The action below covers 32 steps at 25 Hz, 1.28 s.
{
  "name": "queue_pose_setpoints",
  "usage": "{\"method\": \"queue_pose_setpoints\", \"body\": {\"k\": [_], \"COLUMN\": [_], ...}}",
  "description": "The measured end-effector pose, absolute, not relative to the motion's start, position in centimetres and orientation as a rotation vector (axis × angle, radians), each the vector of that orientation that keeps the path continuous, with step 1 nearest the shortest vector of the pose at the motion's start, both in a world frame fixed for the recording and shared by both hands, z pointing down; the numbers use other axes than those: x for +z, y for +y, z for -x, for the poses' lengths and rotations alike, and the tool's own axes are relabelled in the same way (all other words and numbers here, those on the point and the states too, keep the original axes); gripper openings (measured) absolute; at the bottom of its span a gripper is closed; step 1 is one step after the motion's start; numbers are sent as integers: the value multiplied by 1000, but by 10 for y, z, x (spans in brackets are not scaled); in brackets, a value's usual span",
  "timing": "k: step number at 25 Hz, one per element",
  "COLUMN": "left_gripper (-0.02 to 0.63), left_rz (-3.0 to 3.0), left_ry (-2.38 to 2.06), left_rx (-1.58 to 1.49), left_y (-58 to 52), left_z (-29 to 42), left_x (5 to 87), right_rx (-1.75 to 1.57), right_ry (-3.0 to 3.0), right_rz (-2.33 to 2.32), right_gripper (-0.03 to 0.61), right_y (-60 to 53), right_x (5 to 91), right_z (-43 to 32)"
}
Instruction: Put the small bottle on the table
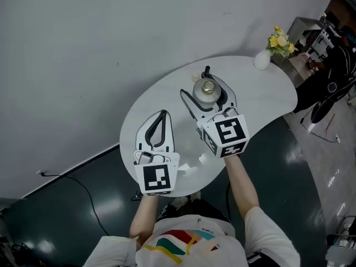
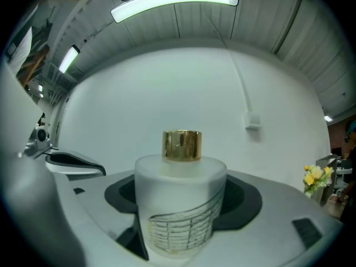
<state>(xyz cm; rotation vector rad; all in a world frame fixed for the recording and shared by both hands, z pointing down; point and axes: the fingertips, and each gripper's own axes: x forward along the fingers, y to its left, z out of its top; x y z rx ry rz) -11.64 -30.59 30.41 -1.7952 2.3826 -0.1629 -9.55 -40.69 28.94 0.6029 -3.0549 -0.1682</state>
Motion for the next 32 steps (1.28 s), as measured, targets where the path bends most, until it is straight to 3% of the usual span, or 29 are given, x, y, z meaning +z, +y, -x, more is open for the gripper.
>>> {"method": "queue_pose_setpoints", "body": {"k": [16, 32], "left_gripper": [17, 17], "left_rz": [1609, 1537], "left_ry": [2538, 2731], "left_rx": [-334, -428], "left_y": [-297, -271], "left_z": [186, 215], "left_x": [373, 452], "right_rx": [-159, 95], "right_ry": [-2930, -2752], "right_rz": [-319, -301], "right_gripper": [348, 348], "right_y": [-458, -505], "right_x": [424, 570], "right_z": [221, 302]}}
